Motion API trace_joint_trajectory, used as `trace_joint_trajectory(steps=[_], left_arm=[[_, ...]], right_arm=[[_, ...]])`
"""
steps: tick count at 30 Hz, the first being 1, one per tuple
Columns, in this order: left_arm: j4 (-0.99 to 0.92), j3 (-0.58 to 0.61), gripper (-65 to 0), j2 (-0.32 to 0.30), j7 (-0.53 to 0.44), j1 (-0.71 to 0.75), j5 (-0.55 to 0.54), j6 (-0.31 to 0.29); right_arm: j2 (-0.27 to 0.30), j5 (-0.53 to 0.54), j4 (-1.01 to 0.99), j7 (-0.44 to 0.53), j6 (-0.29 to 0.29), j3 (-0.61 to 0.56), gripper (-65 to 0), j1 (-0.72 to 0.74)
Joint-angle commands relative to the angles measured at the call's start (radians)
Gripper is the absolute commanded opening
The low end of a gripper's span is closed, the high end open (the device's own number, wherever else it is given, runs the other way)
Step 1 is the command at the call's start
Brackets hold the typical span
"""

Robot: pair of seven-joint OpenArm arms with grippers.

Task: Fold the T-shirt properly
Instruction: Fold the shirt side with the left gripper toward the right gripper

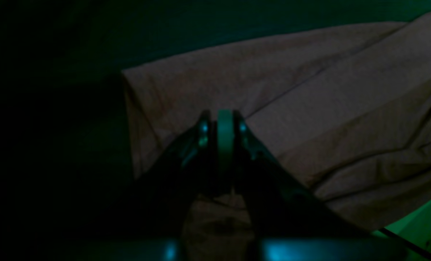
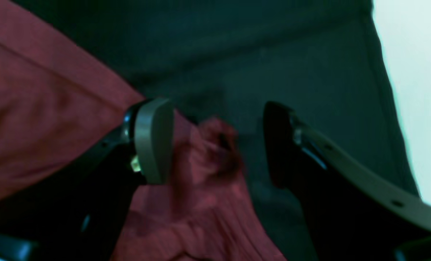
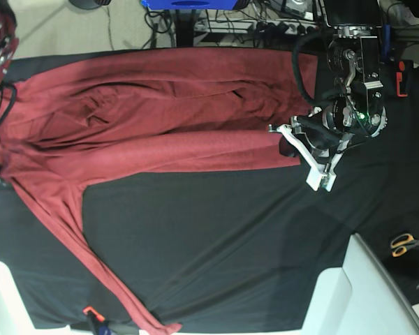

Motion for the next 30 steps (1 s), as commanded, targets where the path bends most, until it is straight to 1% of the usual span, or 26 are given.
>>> trace_joint_trajectory(steps=[1,2,4,5,6,8,9,13,16,20,21,22,23,25,26,27,28,29,30], left_arm=[[0.016,0.0,-65.0,-0.009,-0.017,-0.013,-0.008,-0.006],[0.016,0.001,-65.0,-0.007,-0.017,-0.013,-0.008,-0.006],[0.015,0.001,-65.0,-0.009,-0.017,-0.014,-0.008,-0.006],[0.007,-0.002,-65.0,-0.009,-0.017,-0.014,-0.008,-0.006],[0.001,-0.004,-65.0,-0.009,-0.017,-0.017,-0.008,-0.006],[-0.013,-0.002,-65.0,-0.009,-0.019,-0.017,-0.008,-0.006],[-0.014,0.0,-65.0,-0.007,-0.019,-0.017,-0.008,-0.006],[-0.014,-0.007,-65.0,-0.009,-0.019,-0.016,-0.008,-0.006],[-0.013,-0.007,-65.0,-0.009,-0.019,-0.017,-0.008,-0.006],[-0.013,-0.007,-65.0,-0.009,-0.019,-0.017,-0.008,-0.006],[-0.013,-0.007,-65.0,-0.009,-0.019,-0.017,-0.008,-0.006],[-0.013,-0.007,-65.0,-0.009,-0.019,-0.017,-0.008,-0.006],[-0.013,-0.007,-65.0,-0.009,-0.019,-0.017,-0.008,-0.006],[-0.013,-0.007,-65.0,-0.009,-0.019,-0.017,-0.008,-0.006],[-0.013,-0.007,-65.0,-0.009,-0.019,-0.017,-0.008,-0.006],[-0.013,-0.007,-65.0,-0.009,-0.019,-0.017,-0.008,-0.006],[-0.013,-0.007,-65.0,-0.009,-0.019,-0.017,-0.008,-0.006],[-0.013,-0.007,-65.0,-0.009,-0.019,-0.017,-0.008,-0.006],[-0.013,-0.007,-65.0,-0.009,-0.019,-0.017,-0.008,-0.006]], right_arm=[[0.027,0.004,-0.014,0.021,0.012,0.0,-28.1,0.05],[0.03,-0.004,-0.04,0.021,0.026,-0.001,-28.1,0.066],[0.035,-0.065,-0.089,0.021,0.044,-0.008,-28.1,0.106],[0.032,-0.091,-0.117,0.026,0.052,-0.035,-28.1,0.12],[0.032,-0.094,-0.139,0.038,0.054,-0.07,-28.1,0.126],[0.032,-0.093,-0.195,0.097,0.051,-0.152,-28.1,0.134],[0.032,-0.093,-0.228,0.12,0.049,-0.175,-28.1,0.148],[0.032,-0.093,-0.36,0.141,0.049,-0.186,-28.1,0.185],[0.032,-0.093,-0.399,0.186,0.047,-0.187,-28.1,0.186],[0.032,-0.093,-0.415,0.201,0.047,-0.187,-28.5,0.186],[0.032,-0.093,-0.415,0.201,0.047,-0.187,-30.2,0.186],[0.032,-0.093,-0.415,0.201,0.047,-0.189,-34.7,0.186],[0.033,-0.093,-0.415,0.21,0.047,-0.189,-41.9,0.186],[0.033,-0.093,-0.415,0.236,0.047,-0.189,-60.0,0.186],[0.033,-0.093,-0.409,0.239,0.047,-0.189,-65.0,0.186],[0.033,-0.093,-0.407,0.246,0.047,-0.189,-65.0,0.186],[0.033,-0.093,-0.406,0.249,0.047,-0.189,-62.7,0.186],[0.033,-0.093,-0.402,0.249,0.047,-0.189,-63.2,0.188],[0.033,-0.093,-0.392,0.249,0.047,-0.189,-65.0,0.188]])
